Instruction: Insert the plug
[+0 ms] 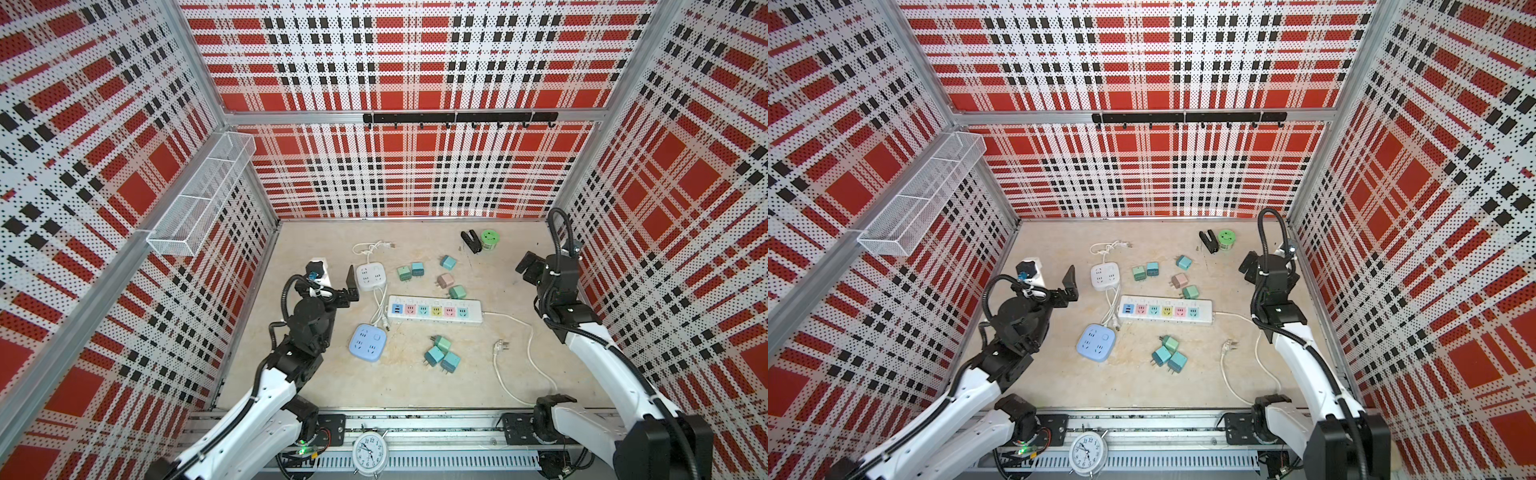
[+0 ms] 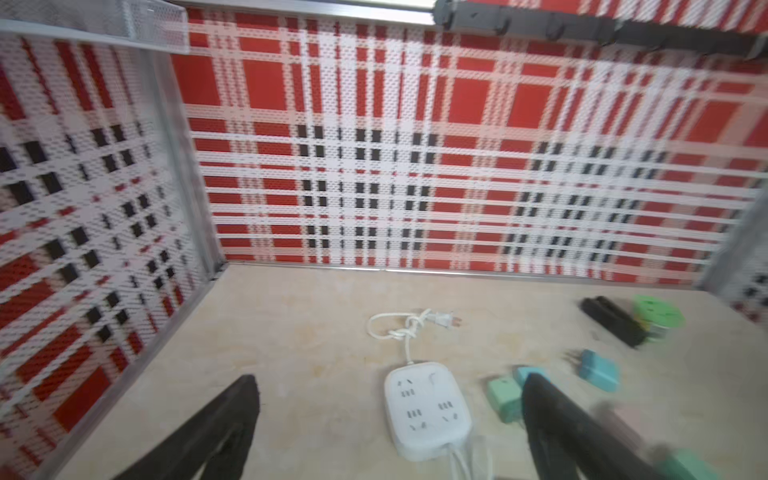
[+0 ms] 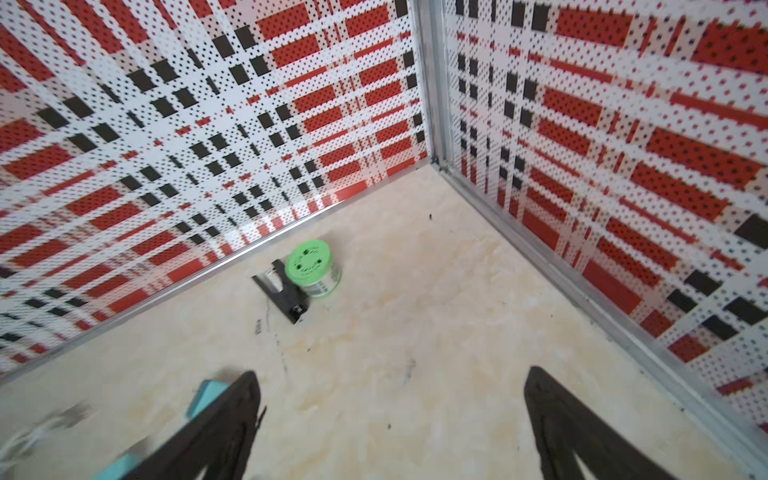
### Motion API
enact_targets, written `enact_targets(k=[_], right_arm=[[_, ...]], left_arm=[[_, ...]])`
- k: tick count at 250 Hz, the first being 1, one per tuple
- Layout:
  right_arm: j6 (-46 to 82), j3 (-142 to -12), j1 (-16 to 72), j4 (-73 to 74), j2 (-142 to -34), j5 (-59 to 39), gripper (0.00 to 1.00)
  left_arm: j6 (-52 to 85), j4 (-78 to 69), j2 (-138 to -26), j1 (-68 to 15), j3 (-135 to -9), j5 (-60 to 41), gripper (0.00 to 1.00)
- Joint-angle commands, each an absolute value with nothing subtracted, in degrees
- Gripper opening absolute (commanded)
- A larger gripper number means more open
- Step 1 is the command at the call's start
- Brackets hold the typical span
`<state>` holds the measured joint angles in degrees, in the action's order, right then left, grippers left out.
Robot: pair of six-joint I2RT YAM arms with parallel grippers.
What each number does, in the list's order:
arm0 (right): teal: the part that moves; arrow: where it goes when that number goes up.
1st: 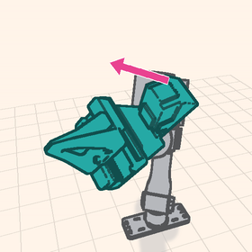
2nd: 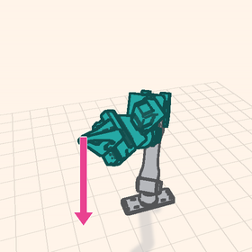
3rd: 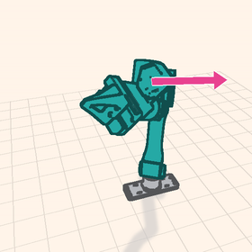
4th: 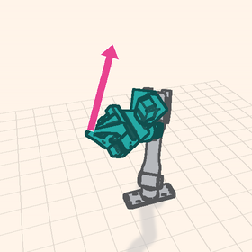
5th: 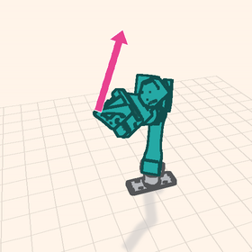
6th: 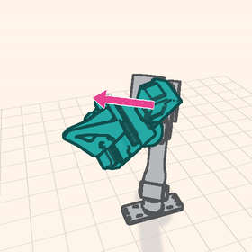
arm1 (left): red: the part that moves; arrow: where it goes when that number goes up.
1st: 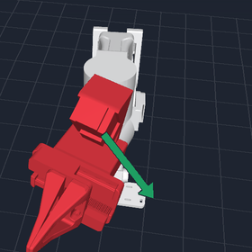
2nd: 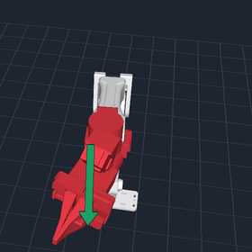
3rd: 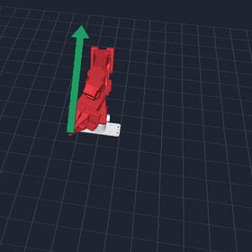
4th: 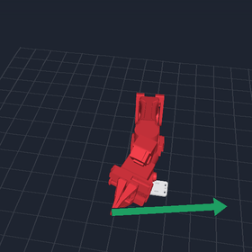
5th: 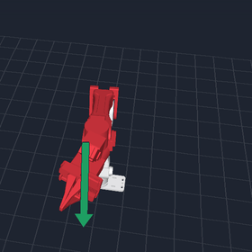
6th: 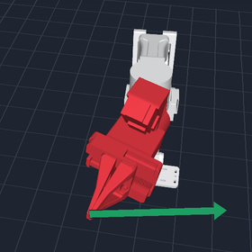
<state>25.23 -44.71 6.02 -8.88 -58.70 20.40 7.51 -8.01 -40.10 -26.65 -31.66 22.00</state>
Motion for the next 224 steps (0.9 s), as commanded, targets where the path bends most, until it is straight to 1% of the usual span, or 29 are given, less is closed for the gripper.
enact_targets(k=[1, 10, 28, 46, 56, 70, 83, 103, 124, 137, 162, 177, 201, 224], right_arm=[[29.52, -43.62, 6.08, -19.11, -54.57, 5.3, 1.0], [29.81, -42.5, 6.15, -18.4, -53.4, 1.95, 1.0], [31.86, -40.61, 6.15, -18.42, -51.76, -1.99, 1.0], [33.25, -39.43, 6.31, -17.34, -50.87, -6.0, 1.0], [33.75, -39.57, 6.89, -17.8, -50.91, -7.29, 1.0], [33.67, -40.54, 8.88, -20.3, -51.17, -6.19, 1.0], [33.48, -41.84, 10.98, -24.57, -51.56, -3.52, 0.98], [33.89, -42.36, 12.98, -29.22, -51.77, -2.21, 0.94], [35.09, -40.17, 13.94, -29.59, -50.45, -5.71, 0.9], [35.44, -38.73, 14.73, -29.51, -48.79, -6.76, 0.9], [36.19, -36.95, 14.83, -30.37, -44.79, -6.27, 0.91], [36.89, -35.53, 14.85, -28.77, -43.36, -7.35, 0.92], [37.19, -34.69, 14.83, -26.97, -45.2, -9.46, 0.93], [36.65, -35.38, 14.85, -26.13, -49.2, -9.69, 0.92]], left_arm=[[17.21, 6.16, -35.67, -24.62, -33.86, 12.48, 0.99], [20.73, 8.64, -35.17, -22.7, -34.43, 11.69, 1.0], [26.38, 16.31, -36.17, -17.83, -37.57, 6.04, 0.99], [29.98, 23.9, -37.64, -10.53, -40.28, 3.0, 0.99], [31.43, 25.36, -37.76, -7.35, -40.36, 1.1, 0.99], [30.72, 25.92, -37.4, -3.2, -39.59, -4.78, 0.99], [30.12, 26.6, -36.96, -1.3, -38.58, -8.59, 0.99], [30.15, 30.48, -36.74, -1.52, -39.22, -8.39, 0.99], [32.63, 32.17, -36.64, -4.04, -39.29, -7.89, 0.99], [34.0, 32.55, -37.12, -7.13, -39.28, -6.59, 0.99], [36.89, 33.31, -38.85, -16.84, -39.3, 1.4, 0.99], [38.3, 32.66, -40.62, -25.07, -39.28, 7.59, 0.99], [38.87, 29.44, -45.7, -34.91, -40.69, 14.41, 0.99], [37.92, 28.0, -52.28, -39.1, -44.08, 15.47, 0.99]])
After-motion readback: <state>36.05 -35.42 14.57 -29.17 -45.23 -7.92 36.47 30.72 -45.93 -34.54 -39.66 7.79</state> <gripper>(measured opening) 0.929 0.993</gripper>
